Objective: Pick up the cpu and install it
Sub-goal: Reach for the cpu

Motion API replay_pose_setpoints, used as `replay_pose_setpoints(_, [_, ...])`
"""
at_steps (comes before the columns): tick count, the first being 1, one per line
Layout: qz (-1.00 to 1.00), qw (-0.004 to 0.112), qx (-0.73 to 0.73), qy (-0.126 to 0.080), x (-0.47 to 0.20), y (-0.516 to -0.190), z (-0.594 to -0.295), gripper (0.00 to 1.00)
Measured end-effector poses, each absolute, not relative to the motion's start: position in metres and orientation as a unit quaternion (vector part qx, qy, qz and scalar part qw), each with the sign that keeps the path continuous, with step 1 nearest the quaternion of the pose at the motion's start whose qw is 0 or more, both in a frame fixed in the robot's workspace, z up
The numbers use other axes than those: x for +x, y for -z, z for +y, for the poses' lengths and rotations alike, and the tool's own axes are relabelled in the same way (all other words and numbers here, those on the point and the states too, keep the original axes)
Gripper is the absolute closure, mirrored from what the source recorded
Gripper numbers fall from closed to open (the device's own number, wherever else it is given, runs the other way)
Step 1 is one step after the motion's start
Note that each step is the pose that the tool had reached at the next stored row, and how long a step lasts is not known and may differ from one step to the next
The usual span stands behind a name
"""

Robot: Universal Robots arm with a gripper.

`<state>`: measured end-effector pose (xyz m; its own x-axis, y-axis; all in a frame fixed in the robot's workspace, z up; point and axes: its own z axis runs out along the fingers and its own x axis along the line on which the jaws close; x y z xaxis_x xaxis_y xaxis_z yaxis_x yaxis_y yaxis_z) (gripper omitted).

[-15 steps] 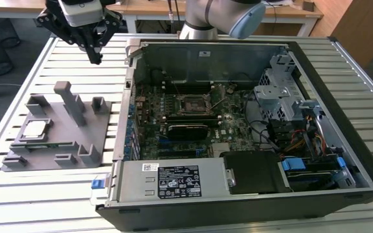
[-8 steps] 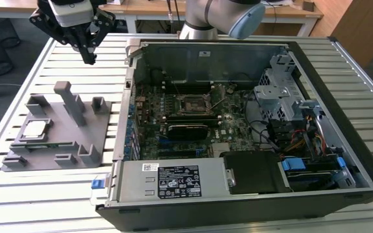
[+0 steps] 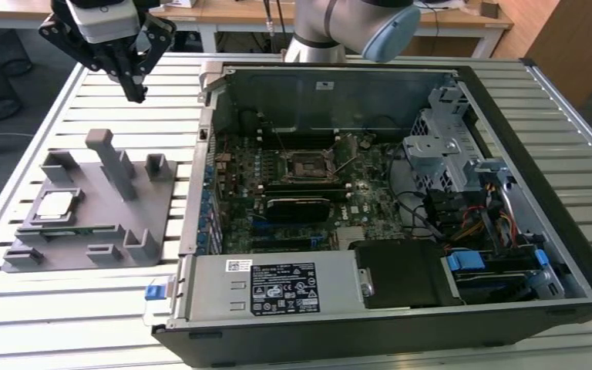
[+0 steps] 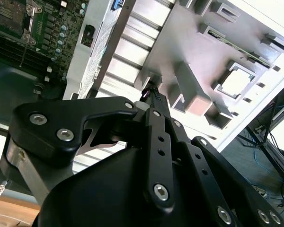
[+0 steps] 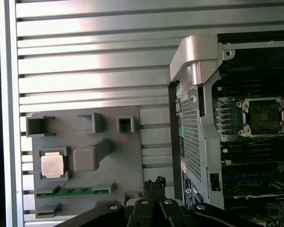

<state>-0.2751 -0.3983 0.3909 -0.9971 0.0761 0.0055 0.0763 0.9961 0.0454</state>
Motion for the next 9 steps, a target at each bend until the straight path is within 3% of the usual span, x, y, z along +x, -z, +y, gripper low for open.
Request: replay_pose_setpoints(9, [-0.999,0.002,-0.038,0.023,-0.2833,-0.3909,-0.3983,0.89])
